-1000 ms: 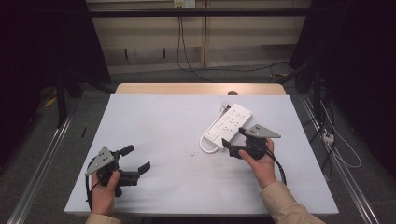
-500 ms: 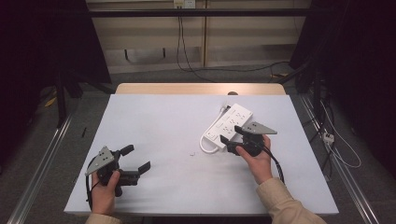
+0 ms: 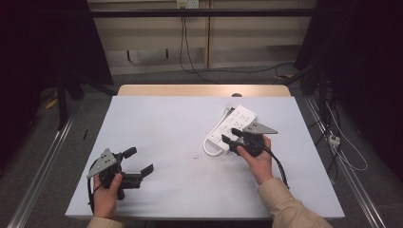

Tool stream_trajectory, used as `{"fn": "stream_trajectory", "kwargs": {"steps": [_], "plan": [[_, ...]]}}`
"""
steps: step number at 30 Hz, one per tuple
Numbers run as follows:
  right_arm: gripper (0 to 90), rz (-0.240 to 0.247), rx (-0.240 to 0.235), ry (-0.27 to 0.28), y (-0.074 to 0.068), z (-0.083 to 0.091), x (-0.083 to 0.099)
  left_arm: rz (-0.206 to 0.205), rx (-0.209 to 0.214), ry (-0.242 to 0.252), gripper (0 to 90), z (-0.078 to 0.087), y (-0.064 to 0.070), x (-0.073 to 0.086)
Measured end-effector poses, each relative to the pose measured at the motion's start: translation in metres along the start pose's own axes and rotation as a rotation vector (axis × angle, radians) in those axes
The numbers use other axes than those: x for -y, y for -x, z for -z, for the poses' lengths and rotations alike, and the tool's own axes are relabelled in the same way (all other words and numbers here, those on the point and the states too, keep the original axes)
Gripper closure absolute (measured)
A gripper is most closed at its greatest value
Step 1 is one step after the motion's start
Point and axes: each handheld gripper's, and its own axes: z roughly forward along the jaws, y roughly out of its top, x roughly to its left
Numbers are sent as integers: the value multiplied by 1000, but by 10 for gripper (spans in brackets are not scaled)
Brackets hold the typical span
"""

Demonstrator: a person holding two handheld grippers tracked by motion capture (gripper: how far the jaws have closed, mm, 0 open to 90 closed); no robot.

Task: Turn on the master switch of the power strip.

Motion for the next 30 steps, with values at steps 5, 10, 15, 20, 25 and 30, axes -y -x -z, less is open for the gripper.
{"fn": "stream_trajectory", "kwargs": {"steps": [5,10,15,20,25,30], "plan": [[560,0,-9,-5,-1,-3,-1,-1,0,-1,21,0,0,0],[610,-2,-11,-9,0,-5,0,1,-1,1,21,0,0,0],[647,2,-19,-14,0,-7,0,1,0,3,21,0,0,0],[681,9,-27,-19,-1,-9,-2,0,2,2,21,0,0,0],[714,10,-32,-17,-2,-12,-4,0,2,3,21,0,0,0],[750,3,-34,-21,-1,-14,-3,-1,2,6,21,0,0,-1]]}}
